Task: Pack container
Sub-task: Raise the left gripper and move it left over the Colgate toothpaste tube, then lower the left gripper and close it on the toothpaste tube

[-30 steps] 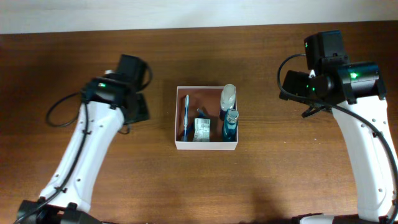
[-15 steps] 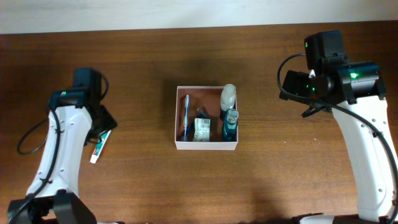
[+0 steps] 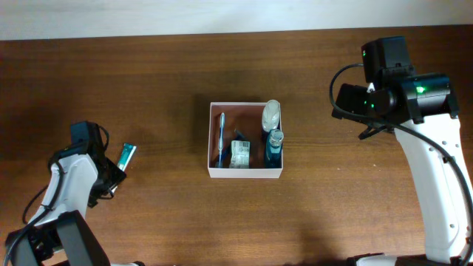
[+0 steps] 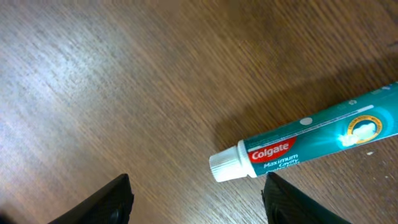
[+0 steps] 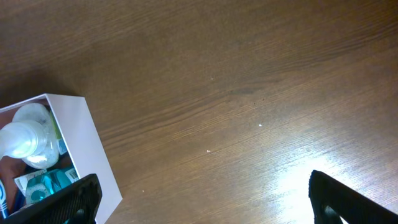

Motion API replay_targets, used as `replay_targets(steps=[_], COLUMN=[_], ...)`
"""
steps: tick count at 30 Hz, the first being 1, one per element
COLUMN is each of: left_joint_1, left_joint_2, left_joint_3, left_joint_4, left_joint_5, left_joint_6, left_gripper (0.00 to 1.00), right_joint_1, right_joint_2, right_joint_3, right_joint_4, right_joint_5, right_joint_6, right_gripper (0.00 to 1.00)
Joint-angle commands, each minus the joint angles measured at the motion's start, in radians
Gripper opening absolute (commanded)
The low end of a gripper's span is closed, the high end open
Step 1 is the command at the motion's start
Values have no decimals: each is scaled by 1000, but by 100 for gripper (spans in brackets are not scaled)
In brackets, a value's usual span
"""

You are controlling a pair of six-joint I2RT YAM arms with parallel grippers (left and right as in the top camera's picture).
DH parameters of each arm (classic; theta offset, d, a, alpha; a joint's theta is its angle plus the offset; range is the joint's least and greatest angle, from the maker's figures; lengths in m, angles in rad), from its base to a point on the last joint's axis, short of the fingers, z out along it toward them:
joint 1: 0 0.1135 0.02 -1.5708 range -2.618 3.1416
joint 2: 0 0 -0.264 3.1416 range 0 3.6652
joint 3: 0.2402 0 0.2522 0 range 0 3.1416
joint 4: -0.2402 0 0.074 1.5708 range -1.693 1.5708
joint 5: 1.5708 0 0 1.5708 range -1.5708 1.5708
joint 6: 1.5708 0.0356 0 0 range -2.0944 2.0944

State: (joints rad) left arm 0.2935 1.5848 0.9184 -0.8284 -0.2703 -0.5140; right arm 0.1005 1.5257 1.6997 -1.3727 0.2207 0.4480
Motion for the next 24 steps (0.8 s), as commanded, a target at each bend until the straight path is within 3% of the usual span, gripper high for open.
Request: replay_targets(steps=[1,6,11,15,24], left_joint_1=[4,4,4,4,4], left_joint_2=[-7,-7,-7,-7,-7], left_joint_3=[-5,-5,-29,-68,-84], left_joint_4=[19,26,69,128,180], left_joint_5=[-3,-5,-4,29,211], left_joint_6=[76,86,87,173,415], left_gripper=[73,86,87,87,71], right_joint_1=[-3,-3,-3,-3,-3], right_joint_2=[3,3,3,3,3], right_joint_3=[13,13,13,13,13], right_joint_4=[0,0,0,0,0], right_joint_5=[9,9,9,9,9], right_joint_6=[1,1,1,1,1], right_gripper=[98,98,98,99,98])
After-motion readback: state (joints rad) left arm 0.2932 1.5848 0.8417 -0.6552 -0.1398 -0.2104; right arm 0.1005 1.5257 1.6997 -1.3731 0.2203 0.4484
